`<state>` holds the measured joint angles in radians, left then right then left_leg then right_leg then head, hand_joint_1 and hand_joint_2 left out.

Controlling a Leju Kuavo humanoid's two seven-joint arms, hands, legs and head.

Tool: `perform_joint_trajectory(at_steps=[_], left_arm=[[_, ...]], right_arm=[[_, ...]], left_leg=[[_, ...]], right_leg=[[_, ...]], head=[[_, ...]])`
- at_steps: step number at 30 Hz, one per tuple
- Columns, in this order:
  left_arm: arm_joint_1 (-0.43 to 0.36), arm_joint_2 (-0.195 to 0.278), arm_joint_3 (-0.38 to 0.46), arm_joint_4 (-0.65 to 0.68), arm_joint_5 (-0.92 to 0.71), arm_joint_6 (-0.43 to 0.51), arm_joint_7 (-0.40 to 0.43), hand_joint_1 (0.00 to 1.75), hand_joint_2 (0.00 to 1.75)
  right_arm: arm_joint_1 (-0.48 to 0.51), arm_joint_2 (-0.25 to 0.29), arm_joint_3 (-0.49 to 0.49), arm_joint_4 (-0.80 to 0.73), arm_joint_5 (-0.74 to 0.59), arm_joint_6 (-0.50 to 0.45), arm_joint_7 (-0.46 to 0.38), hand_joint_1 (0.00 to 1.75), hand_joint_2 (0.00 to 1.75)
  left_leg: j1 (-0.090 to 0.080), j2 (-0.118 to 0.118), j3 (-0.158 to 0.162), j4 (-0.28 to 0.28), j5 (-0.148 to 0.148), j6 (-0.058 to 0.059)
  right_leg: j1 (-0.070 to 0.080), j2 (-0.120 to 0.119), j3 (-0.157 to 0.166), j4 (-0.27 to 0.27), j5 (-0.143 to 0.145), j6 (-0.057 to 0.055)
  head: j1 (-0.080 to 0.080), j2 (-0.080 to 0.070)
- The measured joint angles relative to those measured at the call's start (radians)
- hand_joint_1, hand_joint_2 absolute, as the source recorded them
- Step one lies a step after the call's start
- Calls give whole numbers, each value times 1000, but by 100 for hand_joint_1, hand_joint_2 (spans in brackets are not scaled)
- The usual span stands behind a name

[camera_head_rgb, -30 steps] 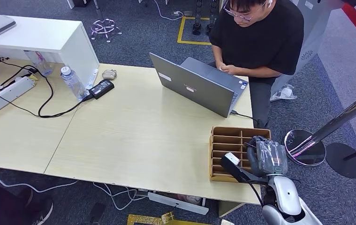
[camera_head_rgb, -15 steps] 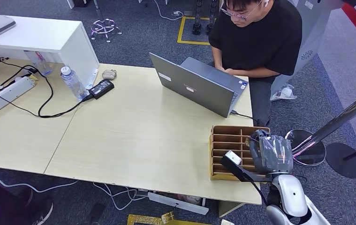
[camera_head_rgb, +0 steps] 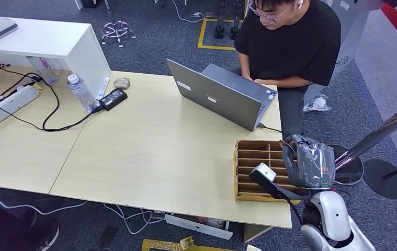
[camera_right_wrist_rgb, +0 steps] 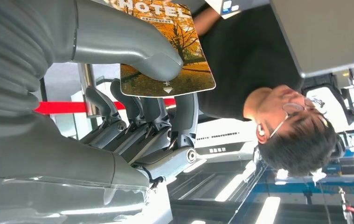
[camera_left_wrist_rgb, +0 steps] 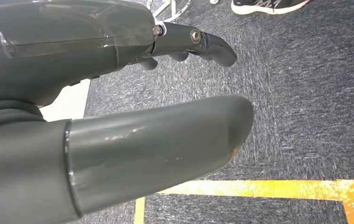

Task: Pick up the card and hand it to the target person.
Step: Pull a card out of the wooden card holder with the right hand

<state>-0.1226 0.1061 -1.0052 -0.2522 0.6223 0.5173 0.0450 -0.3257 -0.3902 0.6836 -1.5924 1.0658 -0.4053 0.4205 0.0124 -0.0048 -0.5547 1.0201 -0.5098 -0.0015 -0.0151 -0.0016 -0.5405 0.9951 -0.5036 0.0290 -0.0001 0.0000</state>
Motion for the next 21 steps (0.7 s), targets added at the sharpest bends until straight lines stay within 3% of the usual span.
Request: perform_joint_trajectory(at_steps=[21], left_arm=[[-1, -7, 0, 0, -20, -44, 47, 0, 0]], right_arm=[[-149, 24, 7, 188, -177, -30, -117, 152, 175]], left_leg=[[0, 0, -1, 0, 0, 0]], right_leg=[[0, 0, 0, 0, 0, 0]], head=[[0, 0]])
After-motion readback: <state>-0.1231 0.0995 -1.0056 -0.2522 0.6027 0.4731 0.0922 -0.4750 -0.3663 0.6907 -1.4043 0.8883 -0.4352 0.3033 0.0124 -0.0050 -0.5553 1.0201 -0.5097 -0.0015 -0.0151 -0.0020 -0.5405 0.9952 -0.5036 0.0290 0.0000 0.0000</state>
